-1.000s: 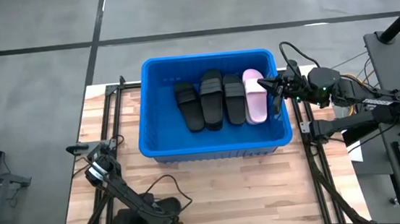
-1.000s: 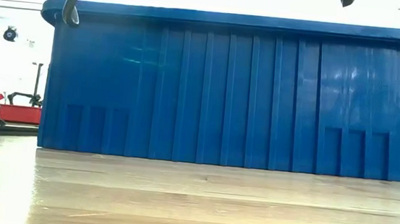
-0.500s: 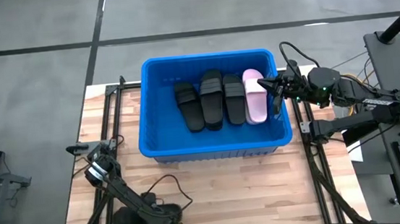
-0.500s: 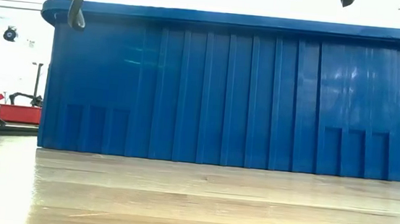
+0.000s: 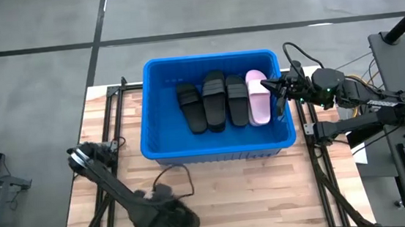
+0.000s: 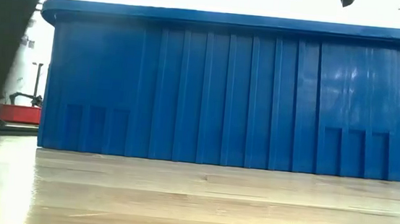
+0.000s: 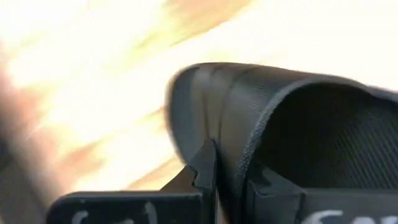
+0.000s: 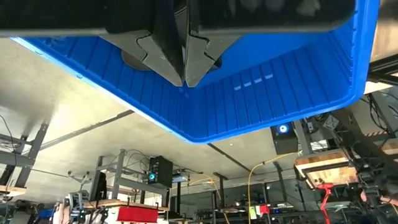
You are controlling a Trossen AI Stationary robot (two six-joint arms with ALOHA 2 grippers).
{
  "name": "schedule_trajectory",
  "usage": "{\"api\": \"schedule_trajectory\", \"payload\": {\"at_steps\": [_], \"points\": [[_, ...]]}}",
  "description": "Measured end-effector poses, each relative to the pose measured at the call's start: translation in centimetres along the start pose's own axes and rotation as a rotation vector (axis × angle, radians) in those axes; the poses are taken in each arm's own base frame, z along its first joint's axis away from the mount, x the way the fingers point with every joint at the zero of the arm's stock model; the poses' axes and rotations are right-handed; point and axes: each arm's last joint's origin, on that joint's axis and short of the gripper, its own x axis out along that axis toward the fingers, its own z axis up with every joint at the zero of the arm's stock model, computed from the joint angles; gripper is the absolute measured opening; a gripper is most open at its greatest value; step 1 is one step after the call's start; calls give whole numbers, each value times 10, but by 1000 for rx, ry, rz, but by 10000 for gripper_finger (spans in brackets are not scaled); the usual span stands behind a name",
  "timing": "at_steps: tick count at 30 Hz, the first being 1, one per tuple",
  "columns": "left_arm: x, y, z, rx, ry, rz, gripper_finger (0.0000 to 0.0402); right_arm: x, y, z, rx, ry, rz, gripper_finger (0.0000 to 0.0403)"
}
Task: Pick and place slides into bin
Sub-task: Stack the black slide on top of the black slide into the blue bin
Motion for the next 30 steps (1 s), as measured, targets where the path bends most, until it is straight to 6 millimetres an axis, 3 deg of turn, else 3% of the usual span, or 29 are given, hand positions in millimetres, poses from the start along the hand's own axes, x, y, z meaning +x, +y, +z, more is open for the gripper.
{"api": "schedule_trajectory", "payload": {"at_steps": [3,10,17,22,30], "points": [[-25,-1,15,69,-145,-237,1,0,0,0,0,0,0,9],[-72,3,55,125,-406,-532,1,0,0,0,8,0,0,9],[-124,-14,92,285,-771,-825,0,0,0,0,44,0,3,9],[-145,-18,126,424,-1029,-796,0,0,0,0,67,0,4,9],[-144,-11,198,472,-1165,-569,0,0,0,0,131,1,5,9]]}}
